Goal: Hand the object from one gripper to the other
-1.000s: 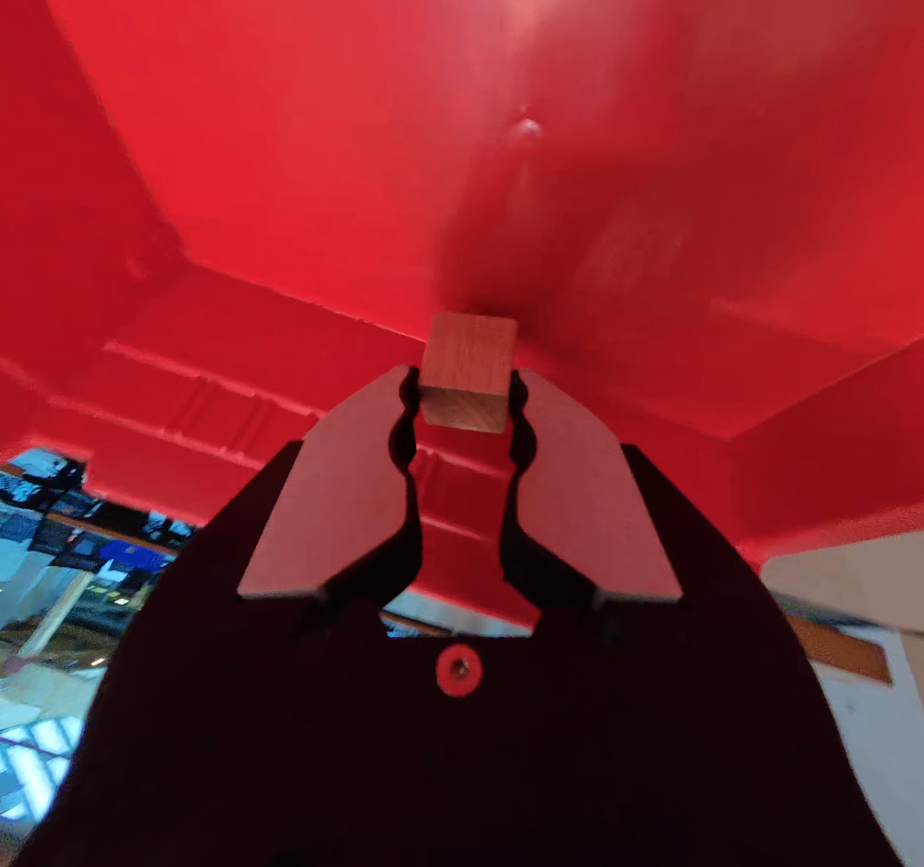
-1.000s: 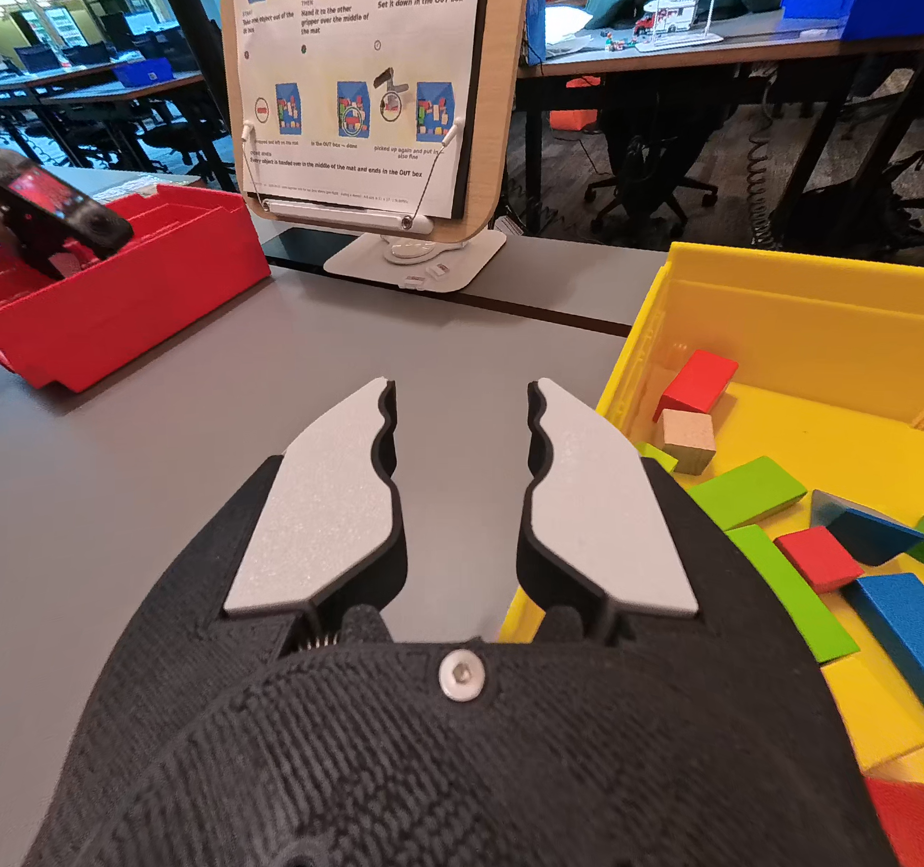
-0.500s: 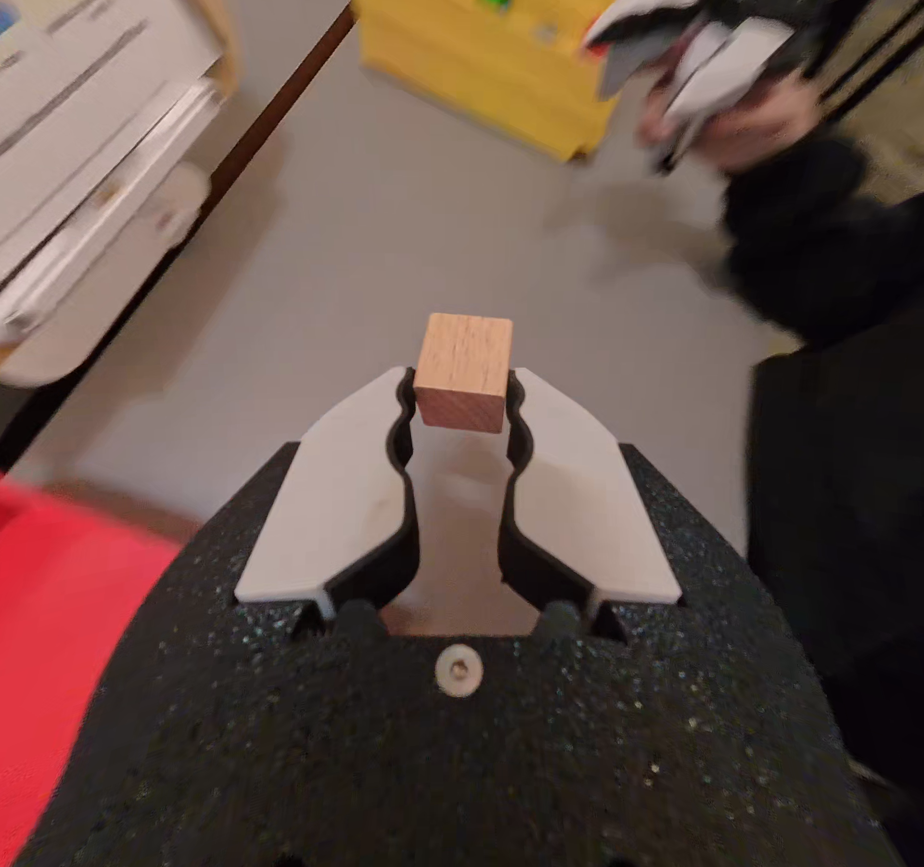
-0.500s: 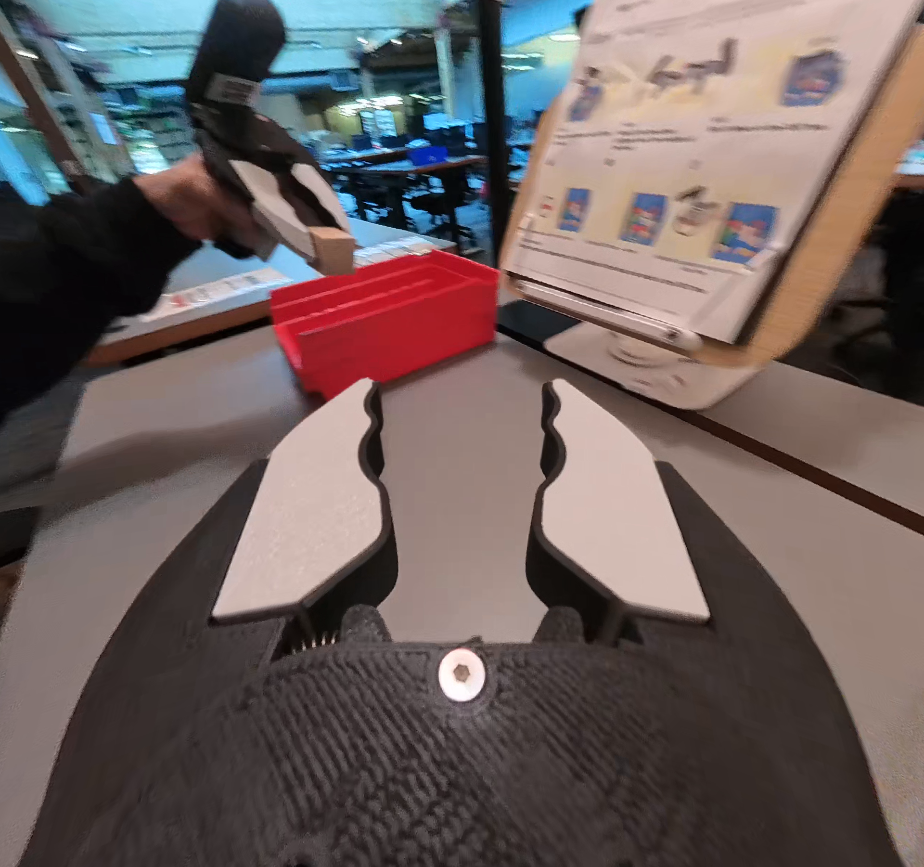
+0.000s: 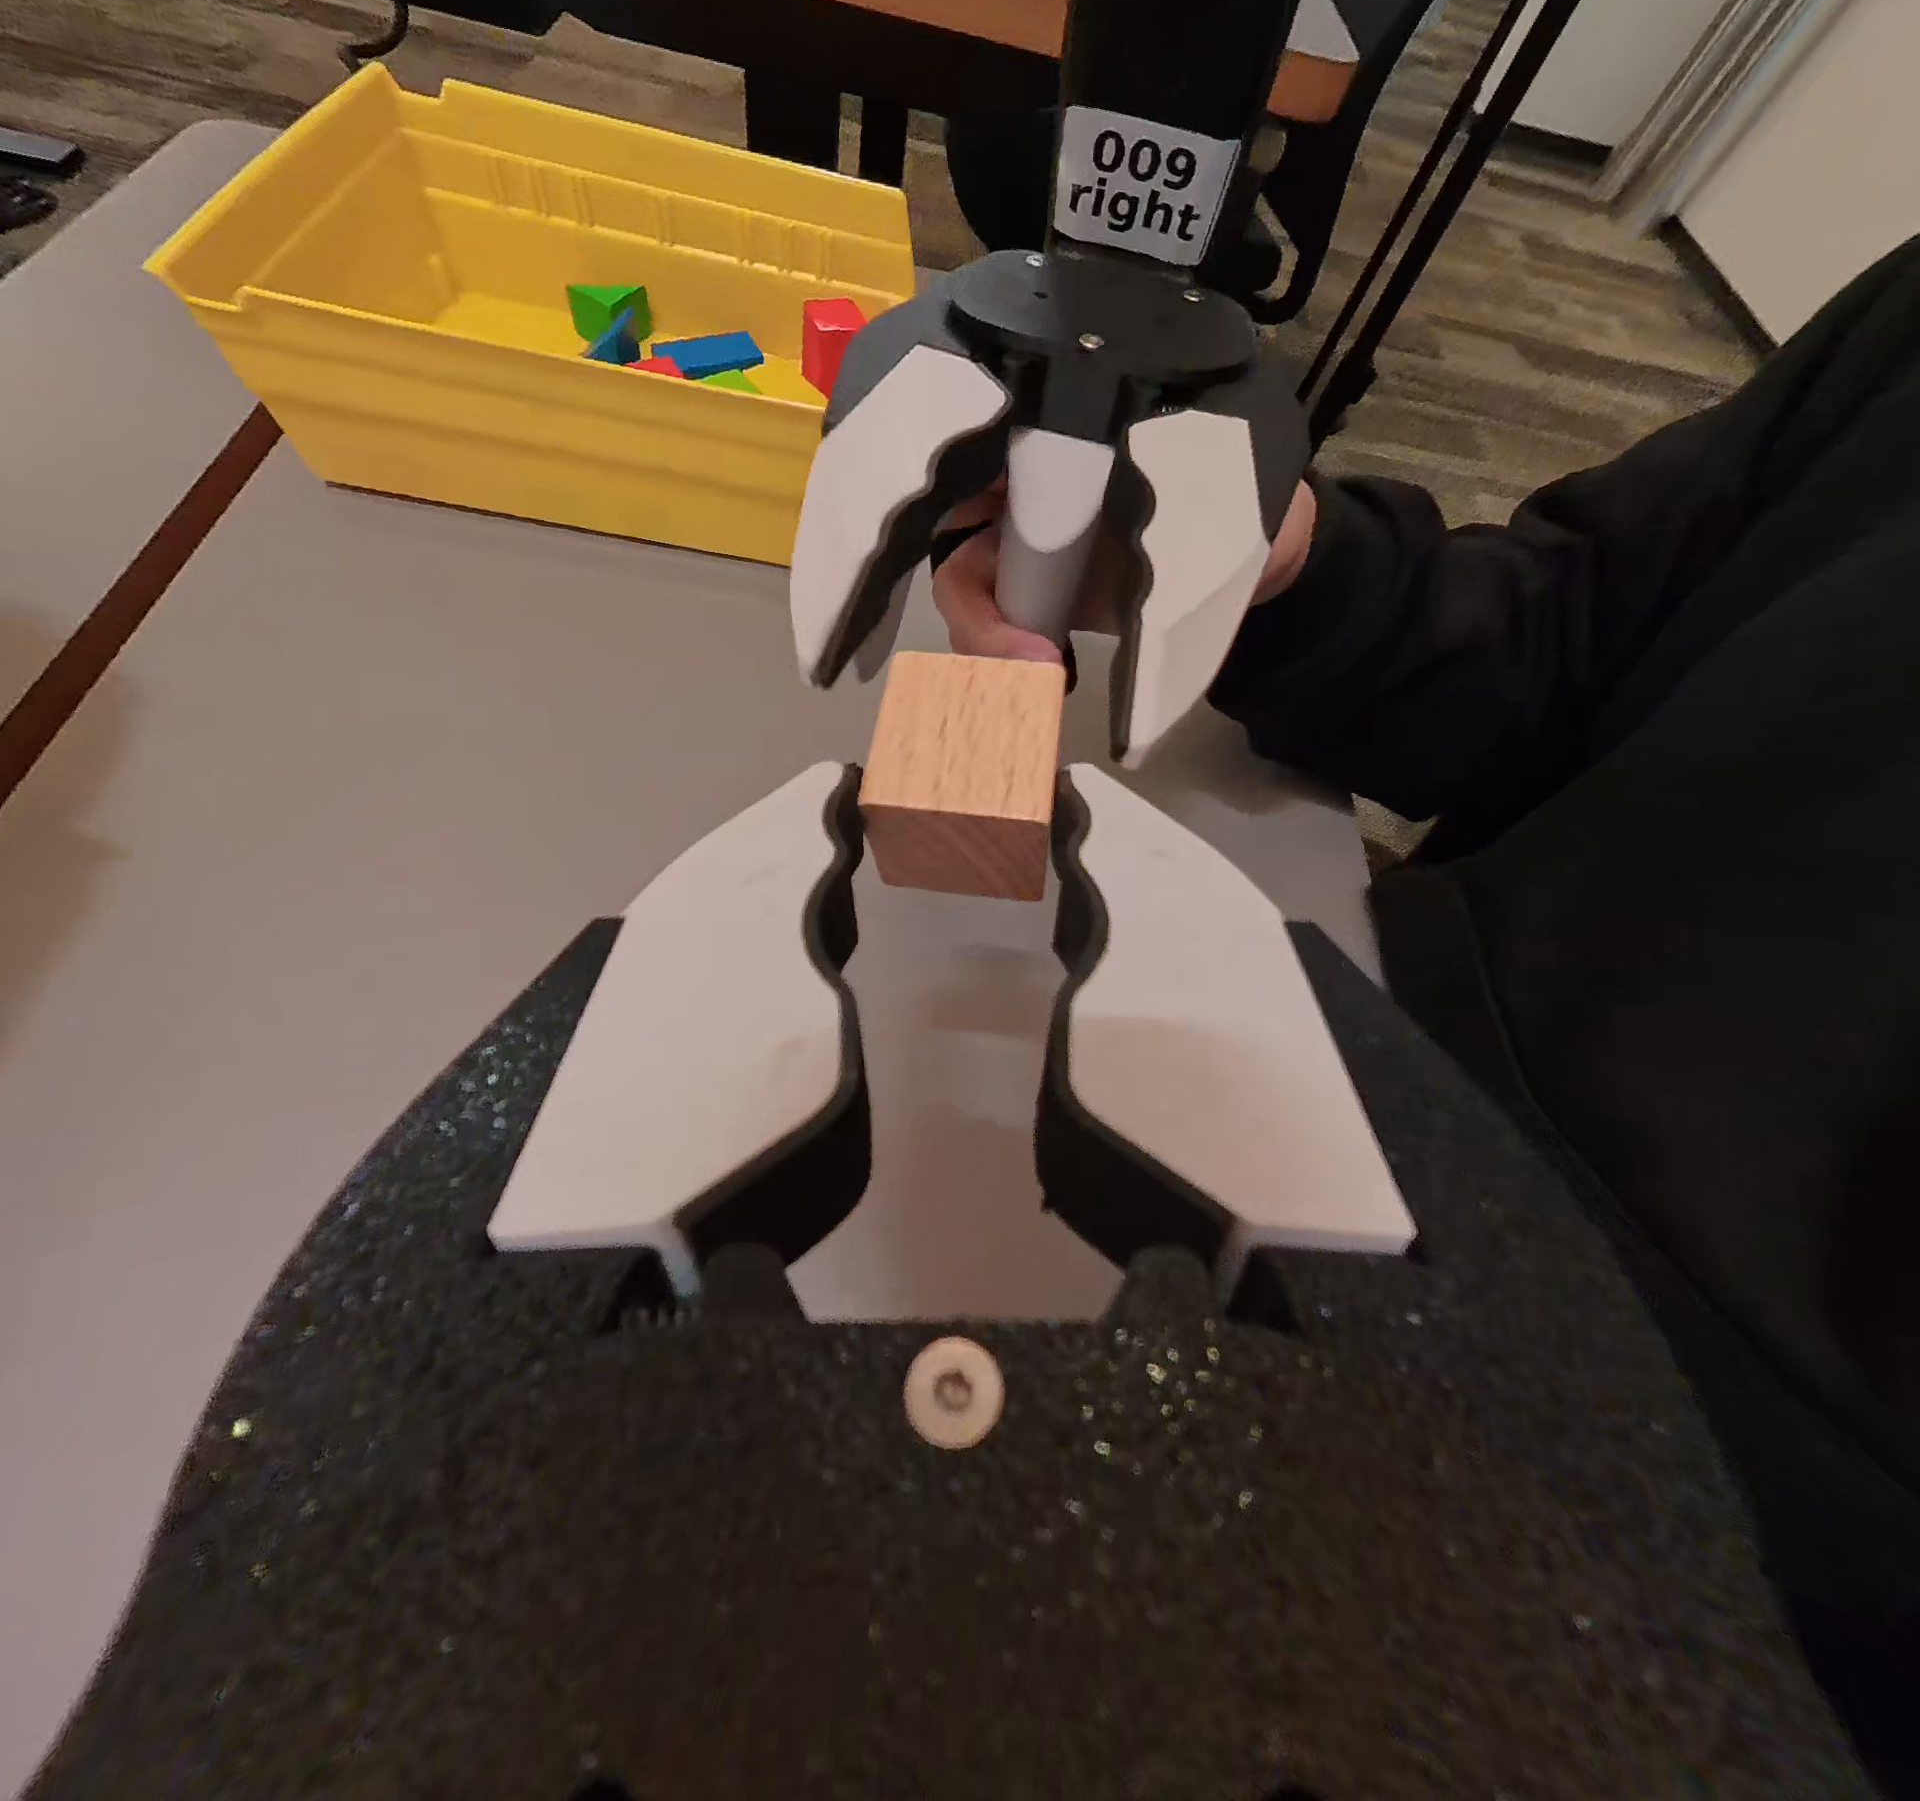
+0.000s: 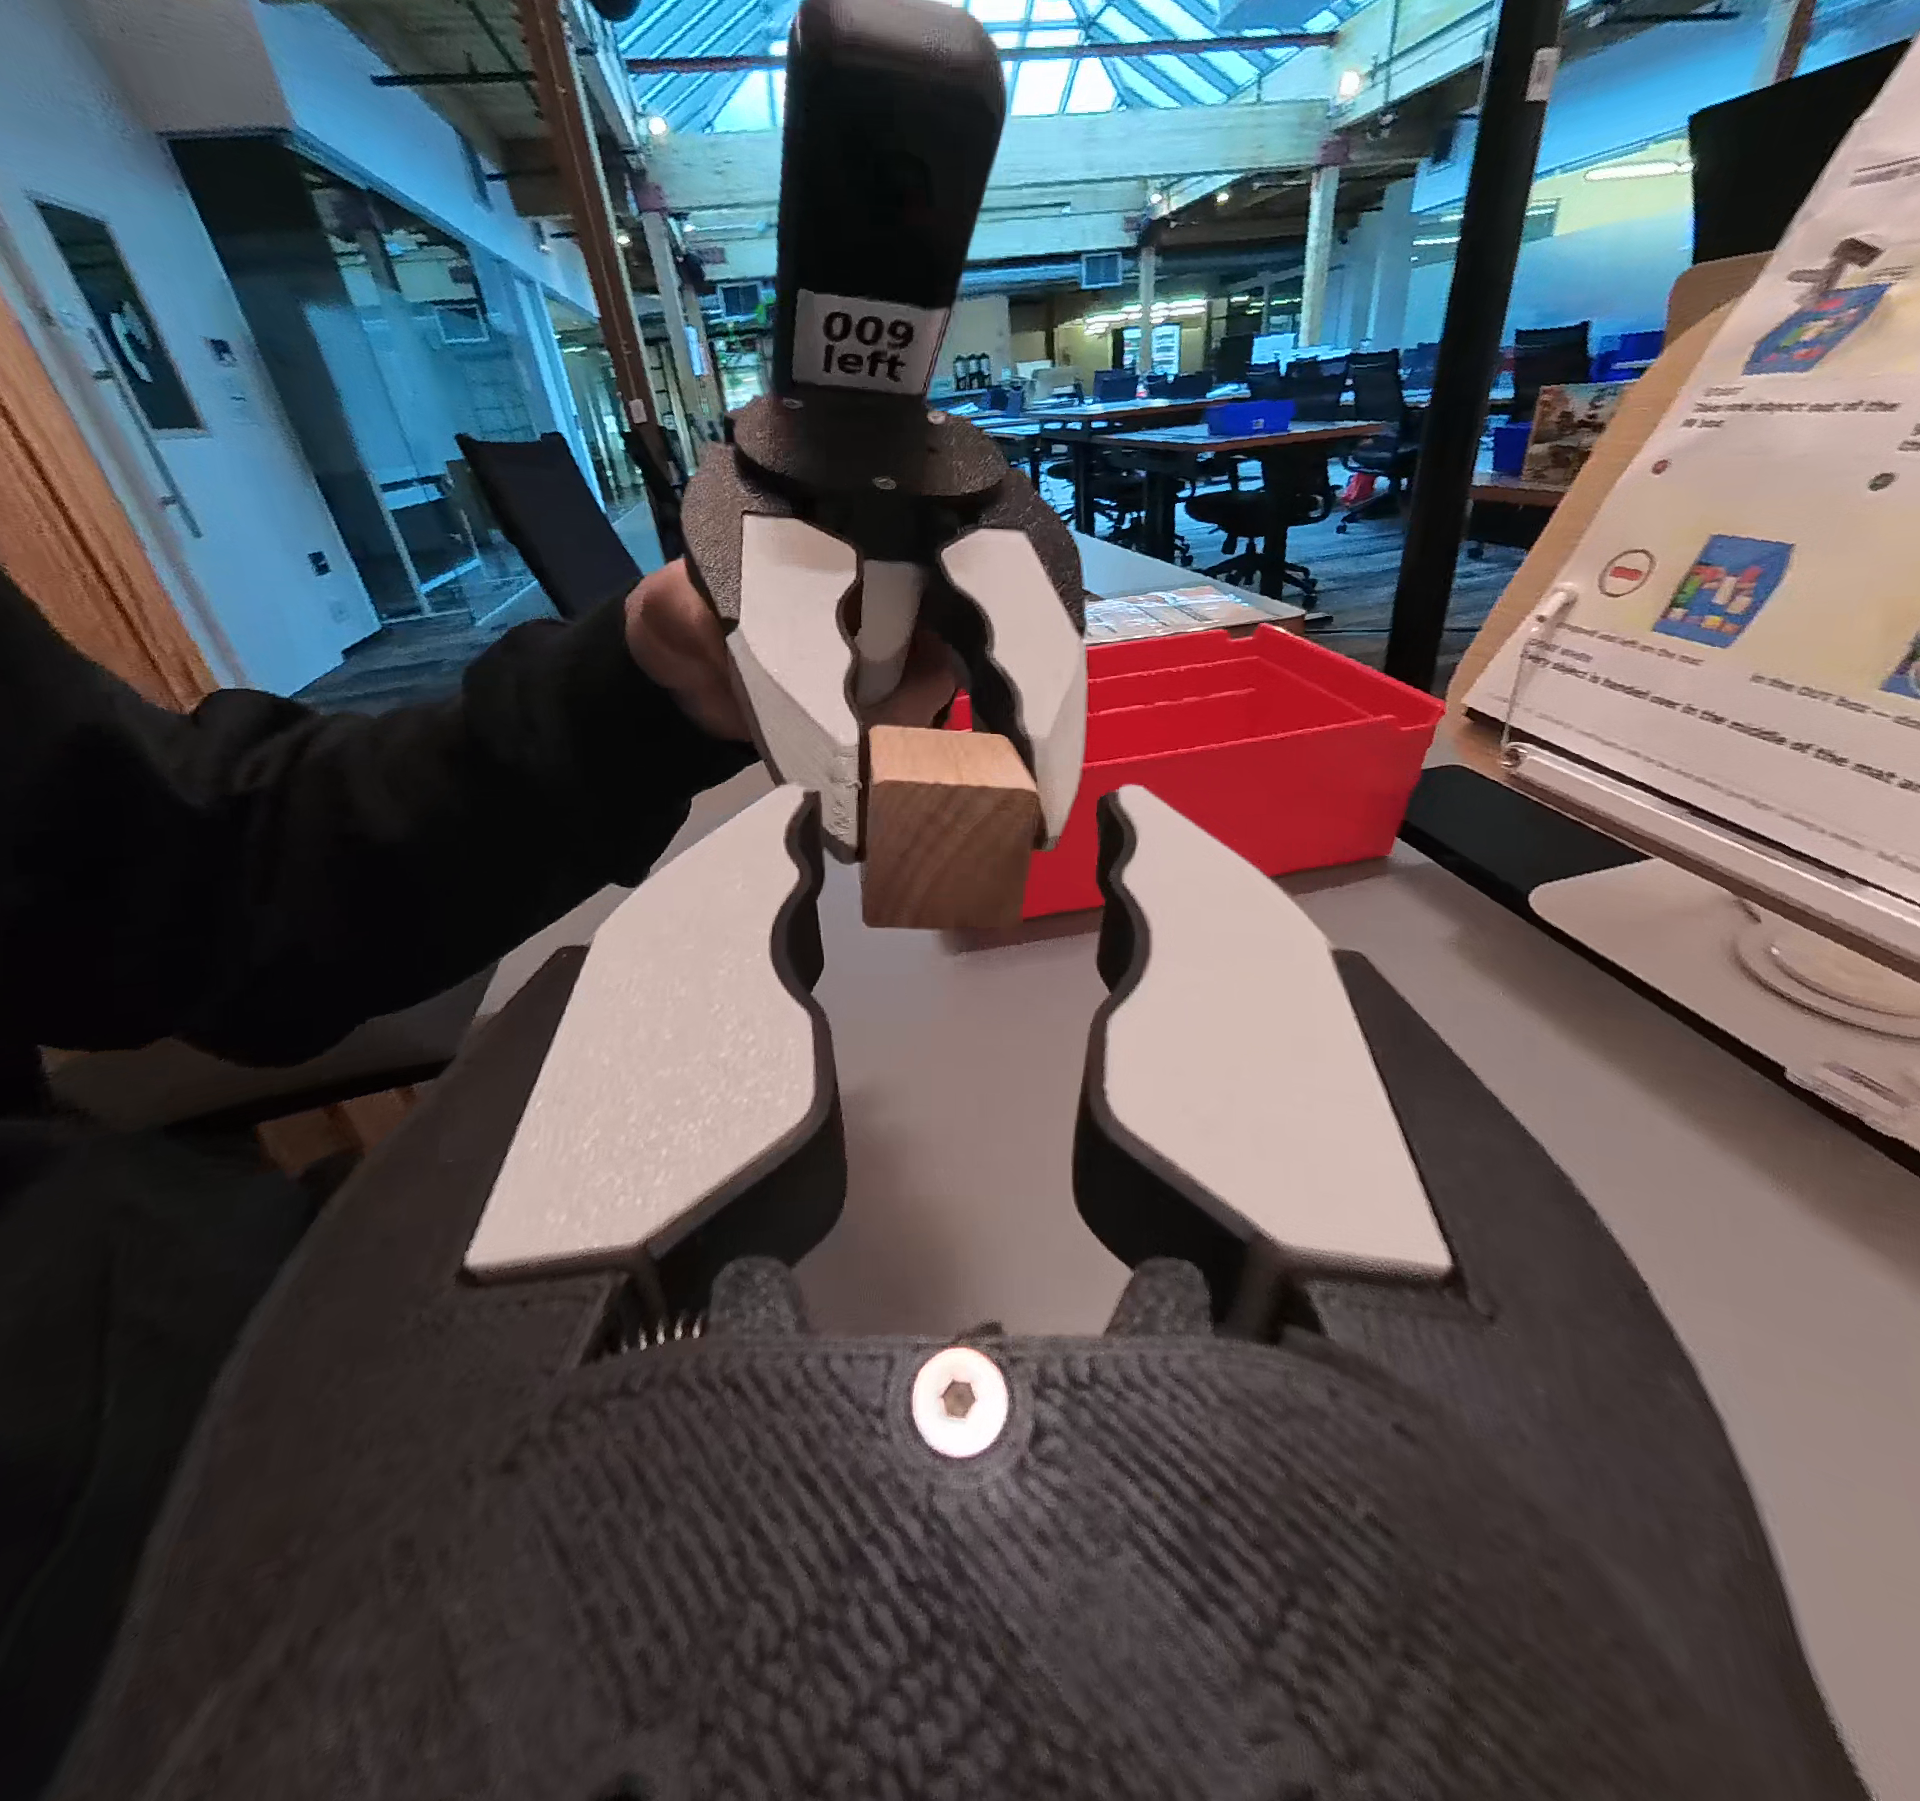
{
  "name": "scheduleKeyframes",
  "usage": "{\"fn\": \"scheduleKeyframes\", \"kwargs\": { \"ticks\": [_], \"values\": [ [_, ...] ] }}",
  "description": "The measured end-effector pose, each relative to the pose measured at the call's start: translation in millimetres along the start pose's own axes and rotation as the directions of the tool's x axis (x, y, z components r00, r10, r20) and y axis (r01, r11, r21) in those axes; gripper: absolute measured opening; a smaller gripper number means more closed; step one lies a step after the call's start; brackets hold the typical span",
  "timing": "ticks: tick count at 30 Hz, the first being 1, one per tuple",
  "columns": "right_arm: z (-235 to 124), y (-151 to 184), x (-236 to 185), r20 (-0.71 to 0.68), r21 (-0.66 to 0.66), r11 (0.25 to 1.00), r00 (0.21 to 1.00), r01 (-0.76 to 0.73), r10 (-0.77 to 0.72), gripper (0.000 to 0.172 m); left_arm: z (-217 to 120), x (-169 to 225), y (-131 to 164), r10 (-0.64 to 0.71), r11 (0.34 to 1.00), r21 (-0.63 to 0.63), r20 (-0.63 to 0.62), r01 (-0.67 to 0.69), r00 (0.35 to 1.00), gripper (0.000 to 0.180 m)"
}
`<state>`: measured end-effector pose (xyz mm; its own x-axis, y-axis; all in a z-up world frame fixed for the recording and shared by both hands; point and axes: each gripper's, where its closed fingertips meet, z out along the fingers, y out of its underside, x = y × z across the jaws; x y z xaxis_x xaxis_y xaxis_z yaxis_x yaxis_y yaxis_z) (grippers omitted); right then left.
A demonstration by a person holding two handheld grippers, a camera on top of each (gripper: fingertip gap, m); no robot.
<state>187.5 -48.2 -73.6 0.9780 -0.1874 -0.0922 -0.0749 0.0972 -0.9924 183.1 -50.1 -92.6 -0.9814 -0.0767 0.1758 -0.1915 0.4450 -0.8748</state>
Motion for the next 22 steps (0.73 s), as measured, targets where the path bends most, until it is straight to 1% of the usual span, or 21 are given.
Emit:
{"fn": "scheduleKeyframes", "kwargs": {
  "ticks": [3, 5, 6, 7, 9, 14, 16, 17, 19, 20, 22],
  "values": [
    [2, 3, -2, 0.017, -0.018, 1.000, 1.000, -0.003, 0.003, 0.050, 3, 3, 0, 0.012, 1.000, -0.008, 0.004, -0.012, 1.000, 0.034],
    [2, 2, -5, 0.039, -0.010, 1.000, 0.999, -0.011, 0.011, 0.044, 5, 4, 2, 0.029, 0.999, -0.018, 0.002, -0.029, 1.000, 0.034],
    [1, 2, -8, 0.059, -0.010, 1.000, 0.998, -0.011, 0.011, 0.034, 6, 5, 3, 0.037, 0.999, -0.023, 0.003, -0.037, 0.999, 0.034],
    [1, 3, -7, 0.054, -0.018, 1.000, 0.999, -0.008, 0.009, 0.032, 7, 5, 4, 0.045, 0.999, -0.025, 0.007, -0.045, 0.999, 0.034],
    [-1, 7, -8, 0.062, -0.049, 0.999, 0.998, -0.014, 0.017, 0.032, 9, 6, 5, 0.055, 0.998, -0.017, 0.020, -0.055, 0.998, 0.034],
    [-5, 5, -1, 0.031, -0.031, 0.999, 0.999, -0.027, 0.028, 0.032, 12, -2, 1, 0.008, 0.998, 0.056, 0.068, -0.012, 0.998, 0.036],
    [-15, 5, 14, -0.054, -0.046, 0.999, 0.999, 0.000, -0.002, 0.032, 10, -13, 6, -0.011, 0.998, 0.055, 0.147, 0.003, 0.989, 0.042],
    [-24, 4, 25, -0.110, -0.057, 0.998, 0.994, 0.014, -0.020, 0.032, 8, -23, 11, -0.020, 0.999, 0.038, 0.222, 0.011, 0.975, 0.045],
    [-54, -1, 56, -0.277, -0.072, 0.997, 0.959, 0.041, -0.059, 0.032, 0, -46, 26, -0.016, 0.999, -0.028, 0.405, 0.030, 0.914, 0.048],
    [-75, -2, 74, -0.380, -0.100, 0.994, 0.921, 0.052, -0.086, 0.032, -5, -54, 33, 0.009, 0.997, -0.072, 0.482, 0.030, 0.876, 0.050],
    [-125, 3, 110, -0.577, -0.184, 0.981, 0.802, 0.056, -0.154, 0.032, -15, -68, 50, 0.071, 0.985, -0.166, 0.610, 0.039, 0.789, 0.050]
  ]
}}
